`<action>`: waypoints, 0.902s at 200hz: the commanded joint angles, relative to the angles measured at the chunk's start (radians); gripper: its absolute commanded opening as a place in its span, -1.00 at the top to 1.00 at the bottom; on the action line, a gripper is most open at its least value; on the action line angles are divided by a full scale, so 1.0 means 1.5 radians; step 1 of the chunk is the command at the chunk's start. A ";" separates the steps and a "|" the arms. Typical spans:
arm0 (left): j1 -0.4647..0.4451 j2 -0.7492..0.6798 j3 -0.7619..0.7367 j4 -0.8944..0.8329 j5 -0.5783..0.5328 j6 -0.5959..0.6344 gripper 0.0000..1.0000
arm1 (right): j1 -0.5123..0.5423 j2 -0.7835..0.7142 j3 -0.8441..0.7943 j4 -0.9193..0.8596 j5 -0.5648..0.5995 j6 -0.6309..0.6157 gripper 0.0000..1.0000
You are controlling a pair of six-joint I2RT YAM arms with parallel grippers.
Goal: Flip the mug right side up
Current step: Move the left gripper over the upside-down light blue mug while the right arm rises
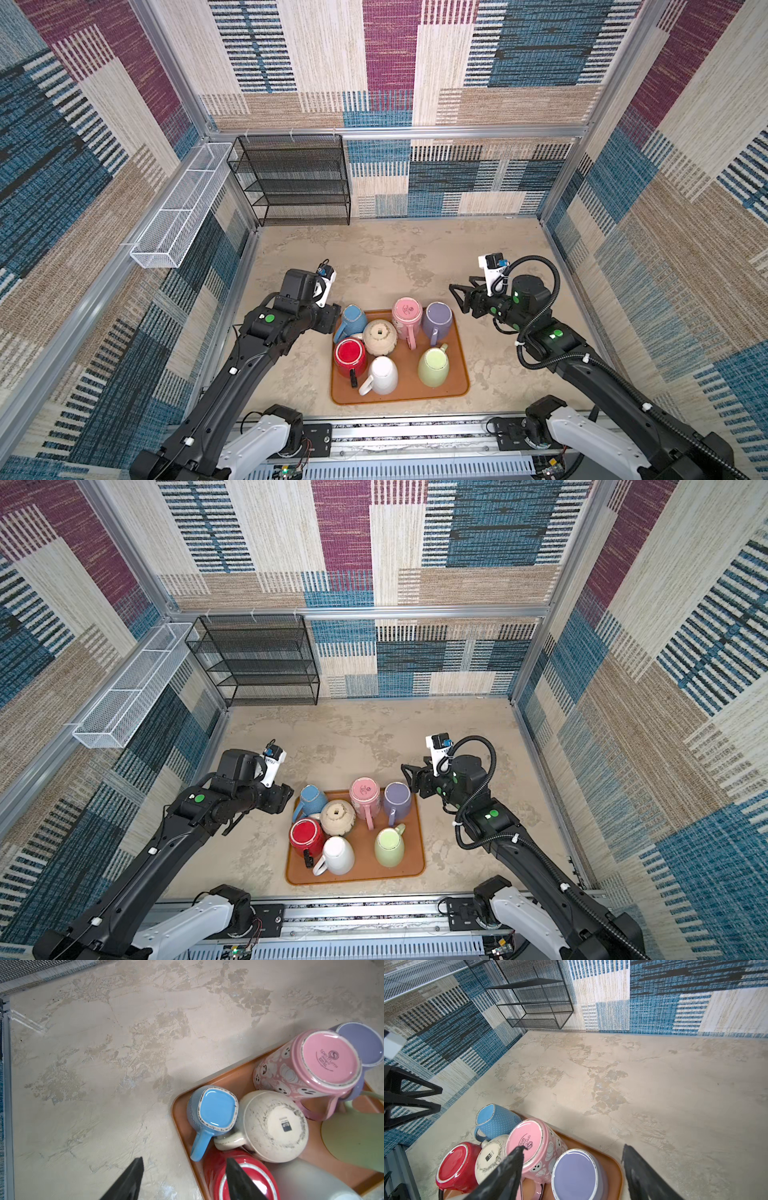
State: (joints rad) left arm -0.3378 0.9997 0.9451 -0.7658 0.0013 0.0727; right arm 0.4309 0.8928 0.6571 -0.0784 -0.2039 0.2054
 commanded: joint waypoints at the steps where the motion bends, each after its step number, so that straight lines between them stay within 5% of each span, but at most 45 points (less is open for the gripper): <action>1: -0.010 -0.015 -0.028 0.022 -0.004 0.052 -0.30 | 0.002 -0.022 -0.009 0.042 -0.026 0.012 -0.51; 59: -0.027 -0.038 -0.109 0.062 0.010 0.102 -0.20 | 0.003 -0.044 -0.021 0.060 -0.065 0.025 -0.49; 180: -0.028 0.152 -0.054 0.067 0.052 0.094 -0.27 | 0.003 -0.050 -0.032 0.073 -0.062 0.029 -0.51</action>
State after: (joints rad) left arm -0.3805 1.2041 0.8474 -0.6758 0.0574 0.2012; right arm 0.4347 0.8204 0.6102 -0.0055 -0.3038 0.2379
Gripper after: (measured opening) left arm 0.634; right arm 0.752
